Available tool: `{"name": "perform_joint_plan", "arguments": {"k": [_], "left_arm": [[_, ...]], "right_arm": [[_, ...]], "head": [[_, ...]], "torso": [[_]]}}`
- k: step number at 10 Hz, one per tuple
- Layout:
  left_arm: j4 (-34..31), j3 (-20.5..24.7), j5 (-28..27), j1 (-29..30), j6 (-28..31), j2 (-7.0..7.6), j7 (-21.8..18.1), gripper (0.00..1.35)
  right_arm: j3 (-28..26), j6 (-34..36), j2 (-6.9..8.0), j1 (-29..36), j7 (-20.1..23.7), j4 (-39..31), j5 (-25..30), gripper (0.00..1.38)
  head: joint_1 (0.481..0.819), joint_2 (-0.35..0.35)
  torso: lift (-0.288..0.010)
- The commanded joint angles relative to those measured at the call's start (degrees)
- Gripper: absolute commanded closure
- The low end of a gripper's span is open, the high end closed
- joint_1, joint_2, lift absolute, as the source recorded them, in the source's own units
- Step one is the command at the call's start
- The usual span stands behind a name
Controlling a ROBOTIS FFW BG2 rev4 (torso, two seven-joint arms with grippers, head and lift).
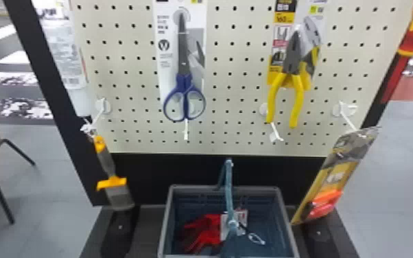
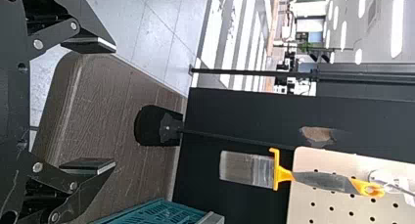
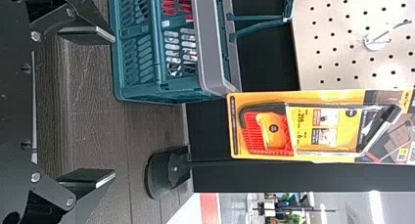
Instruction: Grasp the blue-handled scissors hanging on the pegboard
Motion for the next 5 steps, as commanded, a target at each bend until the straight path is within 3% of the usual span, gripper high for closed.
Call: {"name": "perform_joint_plan", "arguments": {"k": [1, 5], "left_arm": [[0.8, -0.4, 2.1, -0.1, -0.8, 0.00, 0.0, 0.44], [3.5, -1.8, 4.0, -0.9, -2.9, 1.67, -0.1, 0.44]], "right_arm": [[0.0, 0.0, 0.00, 0.0, 0.0, 0.3, -0.4, 0.31], [0.0, 0.0, 0.00, 0.0, 0.0, 0.5, -0.5, 0.31]], "head": [[0.549, 0.000], [0.549, 0.000]], "torso": [[-0.100], [-0.100]]}}
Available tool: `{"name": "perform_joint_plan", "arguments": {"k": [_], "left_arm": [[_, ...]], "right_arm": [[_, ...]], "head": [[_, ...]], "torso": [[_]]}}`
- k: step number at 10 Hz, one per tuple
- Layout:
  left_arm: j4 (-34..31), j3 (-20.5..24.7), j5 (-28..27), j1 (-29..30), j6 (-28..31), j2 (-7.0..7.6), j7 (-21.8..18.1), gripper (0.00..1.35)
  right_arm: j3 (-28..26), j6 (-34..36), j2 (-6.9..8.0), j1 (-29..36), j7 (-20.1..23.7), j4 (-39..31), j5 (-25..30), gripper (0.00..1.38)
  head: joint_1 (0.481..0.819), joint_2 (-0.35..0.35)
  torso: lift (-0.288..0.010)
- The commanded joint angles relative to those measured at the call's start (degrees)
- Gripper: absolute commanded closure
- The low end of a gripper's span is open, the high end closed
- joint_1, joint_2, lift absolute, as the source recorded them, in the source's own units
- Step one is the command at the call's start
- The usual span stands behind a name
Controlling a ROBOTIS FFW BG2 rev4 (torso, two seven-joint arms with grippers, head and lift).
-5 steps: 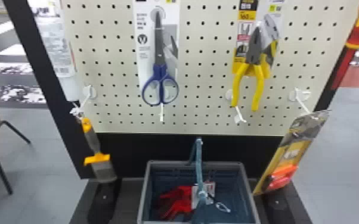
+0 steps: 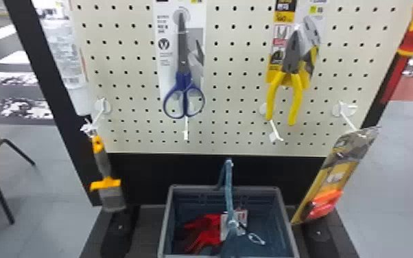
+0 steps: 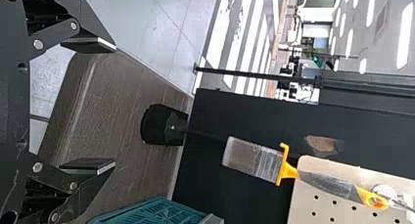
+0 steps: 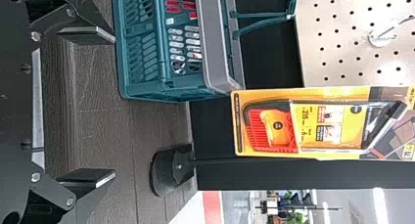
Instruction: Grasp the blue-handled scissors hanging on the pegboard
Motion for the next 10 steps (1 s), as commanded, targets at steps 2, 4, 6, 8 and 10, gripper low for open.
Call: {"name": "perform_joint_plan", "arguments": {"k": [2, 4, 6, 8, 10], "left_arm": [[-0.7, -0.2, 0.2, -0.4, 0.6, 0.32, 0.0, 0.44], [-2.2, -0.2, 0.7, -0.5, 1.6, 0.94, 0.0, 0.44], [-6.3, 0.0, 0.6, -0.6, 3.5, 1.91, 0.0, 0.44], [-10.1, 1.3, -2.2, -0.2, 4.5, 1.11, 0.1, 0.44], [-15.3, 1.7, -3.9, 0.2, 6.5, 0.32, 0.1, 0.44]], "right_arm": [[0.0, 0.0, 0.00, 0.0, 0.0, 0.0, -0.1, 0.31], [0.0, 0.1, 0.00, 0.1, 0.0, 0.2, -0.1, 0.31], [0.0, 0.1, 0.00, 0.1, 0.0, 0.3, -0.1, 0.31], [0.0, 0.2, 0.00, 0.5, 0.0, 0.3, -0.2, 0.31], [0.0, 0.4, 0.09, 0.7, 0.0, 0.3, -0.3, 0.31]], "head": [[0.549, 0.000], [0.549, 0.000], [0.549, 0.000], [0.549, 0.000], [0.549, 0.000]], "torso": [[-0.100], [-0.100], [-0.100], [-0.100], [-0.100]]}}
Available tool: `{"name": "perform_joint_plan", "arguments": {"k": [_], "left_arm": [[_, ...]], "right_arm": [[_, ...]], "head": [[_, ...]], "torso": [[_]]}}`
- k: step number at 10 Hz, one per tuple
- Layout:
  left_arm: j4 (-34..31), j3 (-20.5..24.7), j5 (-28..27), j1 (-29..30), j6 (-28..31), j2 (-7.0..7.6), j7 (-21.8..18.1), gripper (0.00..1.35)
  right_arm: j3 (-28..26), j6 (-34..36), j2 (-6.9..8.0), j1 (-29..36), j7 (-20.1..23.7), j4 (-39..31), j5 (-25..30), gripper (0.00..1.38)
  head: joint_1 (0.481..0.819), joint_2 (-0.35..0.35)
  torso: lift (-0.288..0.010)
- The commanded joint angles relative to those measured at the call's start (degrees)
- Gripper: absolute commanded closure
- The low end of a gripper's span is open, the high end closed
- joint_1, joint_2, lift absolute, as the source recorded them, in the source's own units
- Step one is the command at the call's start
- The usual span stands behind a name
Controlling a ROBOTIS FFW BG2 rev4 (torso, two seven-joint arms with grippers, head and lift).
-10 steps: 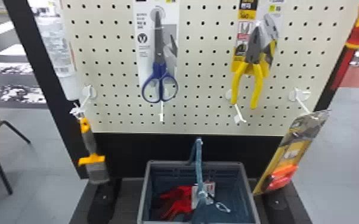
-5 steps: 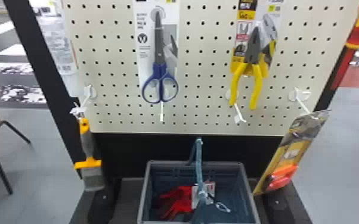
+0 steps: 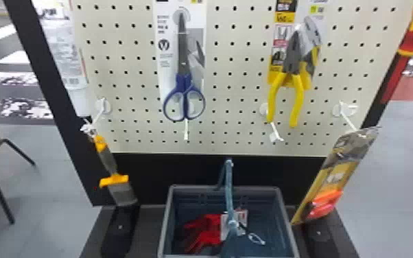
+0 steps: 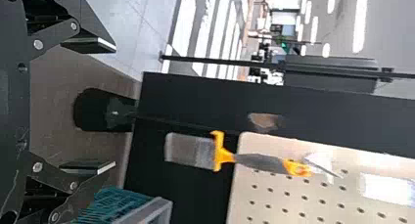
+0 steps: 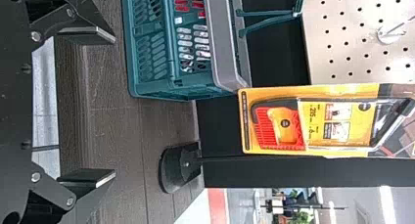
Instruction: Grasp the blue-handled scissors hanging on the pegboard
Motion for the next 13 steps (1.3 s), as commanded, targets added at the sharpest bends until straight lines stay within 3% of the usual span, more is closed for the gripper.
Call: {"name": "perform_joint_plan", "arguments": {"k": [1, 6, 13], "left_arm": [[-6.0, 0.1, -0.5, 0.2, 3.5, -0.09, 0.0, 0.44], [-18.9, 0.0, -0.3, -1.3, 13.2, 1.22, -1.7, 0.44], [-29.3, 4.4, -1.4, -10.4, 28.8, 0.52, -12.6, 0.44]], "right_arm": [[0.0, 0.1, 0.03, -0.1, 0.0, 0.0, 0.1, 0.31], [0.0, 0.3, -0.06, -0.1, 0.0, 0.0, 0.1, 0.31], [0.0, 0.5, -0.41, -0.3, 0.0, 0.0, 0.1, 0.31]], "head": [[0.549, 0.000], [0.549, 0.000], [0.549, 0.000]], "torso": [[-0.100], [-0.100], [-0.100]]}}
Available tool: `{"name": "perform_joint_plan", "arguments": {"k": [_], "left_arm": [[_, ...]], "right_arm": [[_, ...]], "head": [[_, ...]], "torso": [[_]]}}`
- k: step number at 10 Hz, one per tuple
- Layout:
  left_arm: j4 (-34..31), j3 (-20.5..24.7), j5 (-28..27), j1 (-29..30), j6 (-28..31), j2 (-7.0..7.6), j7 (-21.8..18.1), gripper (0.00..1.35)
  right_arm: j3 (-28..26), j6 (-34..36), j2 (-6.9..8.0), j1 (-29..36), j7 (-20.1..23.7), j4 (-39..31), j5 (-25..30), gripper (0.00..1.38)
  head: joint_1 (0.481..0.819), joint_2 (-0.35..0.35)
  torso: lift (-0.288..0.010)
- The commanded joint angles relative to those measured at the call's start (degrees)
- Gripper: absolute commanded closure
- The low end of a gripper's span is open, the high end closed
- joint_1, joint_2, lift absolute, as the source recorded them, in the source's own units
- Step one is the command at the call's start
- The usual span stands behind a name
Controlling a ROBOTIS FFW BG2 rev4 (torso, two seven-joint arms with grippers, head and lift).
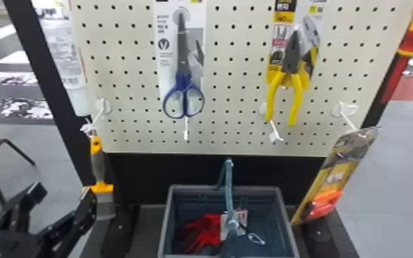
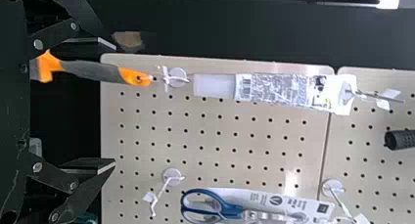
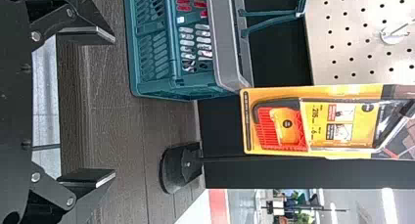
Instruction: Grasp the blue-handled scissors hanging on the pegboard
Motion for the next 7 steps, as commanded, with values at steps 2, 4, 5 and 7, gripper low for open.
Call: {"name": "perform_joint_plan", "arguments": {"k": [2, 4, 5, 7], "left_arm": [[-1.4, 1.7, -1.0, -6.5, 5.5, -0.49, -5.3, 0.44], [-2.4, 2.6, -0.8, -11.1, 10.6, -0.76, -8.8, 0.44], [-3.1, 3.3, -0.6, -14.3, 14.2, -0.76, -11.4, 0.44], [-3.8, 4.7, -0.7, -19.9, 20.3, -0.49, -15.5, 0.44]], "right_arm": [[0.0, 0.1, -0.09, -0.3, 0.0, 0.1, 0.0, 0.31], [0.0, 0.2, -0.18, -0.5, 0.0, 0.1, 0.1, 0.31], [0.0, 0.2, -0.18, -0.5, 0.0, 0.1, 0.1, 0.31], [0.0, 0.4, -0.18, -0.6, 0.0, 0.1, 0.2, 0.31]], "head": [[0.549, 0.000], [0.549, 0.000], [0.549, 0.000], [0.549, 0.000]], "torso": [[-0.100], [-0.100], [-0.100], [-0.100]]}}
